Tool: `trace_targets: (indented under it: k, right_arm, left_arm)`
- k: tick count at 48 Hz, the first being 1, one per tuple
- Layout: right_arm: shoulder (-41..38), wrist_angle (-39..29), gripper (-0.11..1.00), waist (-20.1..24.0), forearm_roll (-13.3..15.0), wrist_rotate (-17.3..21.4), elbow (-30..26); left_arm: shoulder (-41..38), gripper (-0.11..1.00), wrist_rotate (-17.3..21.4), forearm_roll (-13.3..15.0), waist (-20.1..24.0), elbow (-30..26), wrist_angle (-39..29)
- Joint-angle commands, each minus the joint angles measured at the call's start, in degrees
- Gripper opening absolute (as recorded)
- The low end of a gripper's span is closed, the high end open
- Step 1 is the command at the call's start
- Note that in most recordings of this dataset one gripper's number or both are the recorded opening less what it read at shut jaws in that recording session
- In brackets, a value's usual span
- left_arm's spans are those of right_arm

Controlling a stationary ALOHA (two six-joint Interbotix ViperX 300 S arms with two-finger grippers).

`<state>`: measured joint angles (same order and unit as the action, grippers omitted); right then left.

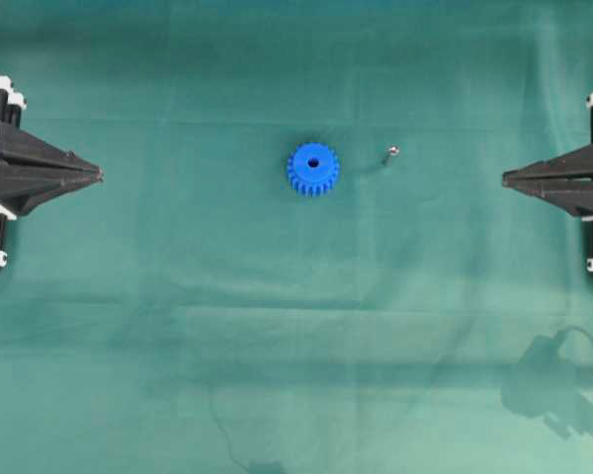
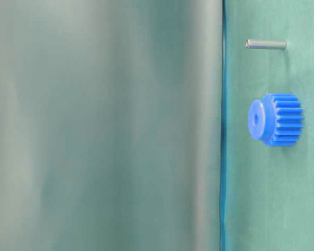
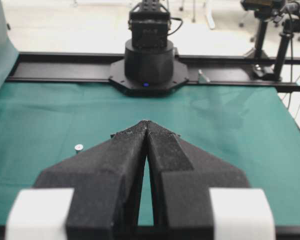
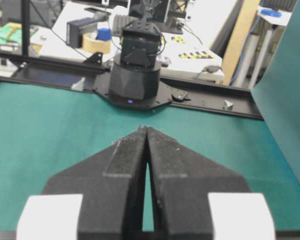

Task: Insert the shaft placed at a random location into the center hole of the small gear at another random location.
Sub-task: 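Move the right gripper left toward the silver shaft, fingers open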

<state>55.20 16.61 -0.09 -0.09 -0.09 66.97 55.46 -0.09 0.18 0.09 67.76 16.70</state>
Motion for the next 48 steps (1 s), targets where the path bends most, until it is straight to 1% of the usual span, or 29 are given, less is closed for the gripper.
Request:
trace_targets:
  k: [1, 13, 23, 30, 32, 34, 36, 37, 38, 43, 44, 45, 48]
  right_arm:
    - [-0.6, 0.5, -0.01, -0.2, -0.1, 0.1, -1.0]
    - [-5.2, 2.7, -0.01, -3.2, -0.1, 0.3, -0.4]
    - [-13.8, 8.3, 0.00, -6.2, -0.5, 0.4, 0.5]
    - [-21.3, 11.3, 0.01, -8.6, -2.5, 0.4, 0.9]
    - [-24.2, 12.7, 0.07, -9.5, -3.4, 0.4, 0.9]
    - [-26.6, 13.9, 0.16, -10.1, -4.2, 0.4, 0.8]
    - [-29.1, 15.2, 0.27, -10.8, -4.9, 0.4, 0.7]
    - [-30.2, 15.9, 0.36, -11.2, -5.2, 0.4, 0.6]
    - [-31.5, 16.6, 0.42, -11.4, -5.4, 0.4, 0.7]
    - [-37.3, 20.7, 0.71, -12.7, -5.7, 0.4, 0.5]
    - [-38.3, 21.7, 0.74, -12.7, -5.7, 0.4, 0.5]
    - [-39.4, 22.5, 0.74, -12.9, -5.9, 0.4, 0.4]
    - [-42.7, 25.1, 0.69, -13.4, -6.7, 0.4, 0.4]
  left_arm:
    - [-0.7, 0.00, -0.2, 2.1, -0.4, -0.6, 0.4]
    - [-0.9, 0.00, -0.3, 2.1, -0.4, -0.4, 0.3]
    - [-0.9, 0.00, -0.2, 2.1, -0.4, -0.2, 0.4]
    - [-0.6, 0.00, -0.2, 2.1, -0.4, 0.2, 0.3]
    - [-0.6, 0.00, -0.2, 2.1, -0.4, 0.2, 0.3]
    - [-0.6, 0.00, -0.2, 2.1, -0.4, 0.3, 0.4]
    - [-0.6, 0.00, -0.2, 2.1, -0.4, 0.4, 0.4]
    - [-0.6, 0.00, -0.2, 2.1, -0.4, 0.4, 0.4]
    - [-0.6, 0.00, -0.1, 2.1, -0.4, 0.4, 0.4]
    - [-0.6, 0.00, -0.1, 2.1, -0.4, 0.6, 0.4]
    - [-0.6, 0.00, -0.1, 2.1, -0.4, 0.6, 0.4]
    - [-0.6, 0.00, -0.1, 2.1, -0.4, 0.7, 0.4]
    - [-0.5, 0.00, -0.1, 2.1, -0.4, 0.7, 0.4]
